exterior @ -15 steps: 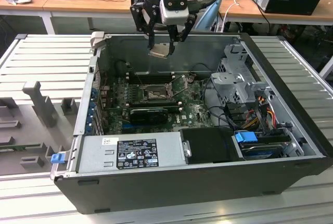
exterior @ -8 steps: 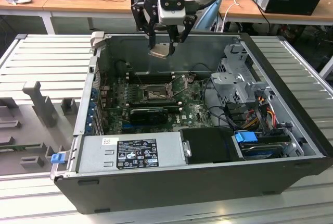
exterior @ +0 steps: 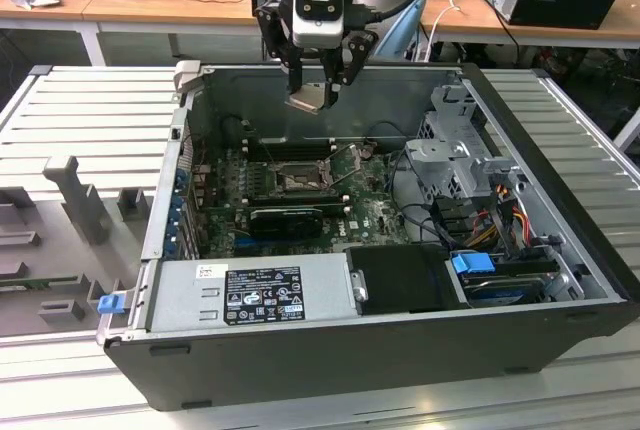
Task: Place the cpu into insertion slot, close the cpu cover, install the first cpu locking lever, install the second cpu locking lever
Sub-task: 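Place the cpu into insertion slot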
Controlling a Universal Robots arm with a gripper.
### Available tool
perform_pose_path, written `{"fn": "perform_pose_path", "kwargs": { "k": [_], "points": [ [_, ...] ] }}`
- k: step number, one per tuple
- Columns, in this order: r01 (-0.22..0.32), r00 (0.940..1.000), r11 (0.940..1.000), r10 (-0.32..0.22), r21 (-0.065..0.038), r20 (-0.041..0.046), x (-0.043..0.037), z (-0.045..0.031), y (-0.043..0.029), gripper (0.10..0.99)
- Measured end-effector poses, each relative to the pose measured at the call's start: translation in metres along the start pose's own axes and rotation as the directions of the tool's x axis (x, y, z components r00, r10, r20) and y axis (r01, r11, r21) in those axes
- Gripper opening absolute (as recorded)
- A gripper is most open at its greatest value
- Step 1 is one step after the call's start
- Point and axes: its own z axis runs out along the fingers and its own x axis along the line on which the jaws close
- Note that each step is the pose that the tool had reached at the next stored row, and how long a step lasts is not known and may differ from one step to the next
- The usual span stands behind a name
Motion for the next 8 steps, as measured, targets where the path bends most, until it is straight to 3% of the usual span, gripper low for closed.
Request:
{"fn": "perform_pose_path", "kwargs": {
  "k": [8],
  "points": [
    [-0.061, 0.9981, 0.9982, 0.061, -0.001, 0.0054, 0.0000, 0.0008, 0.0000, 0.525]
  ]
}}
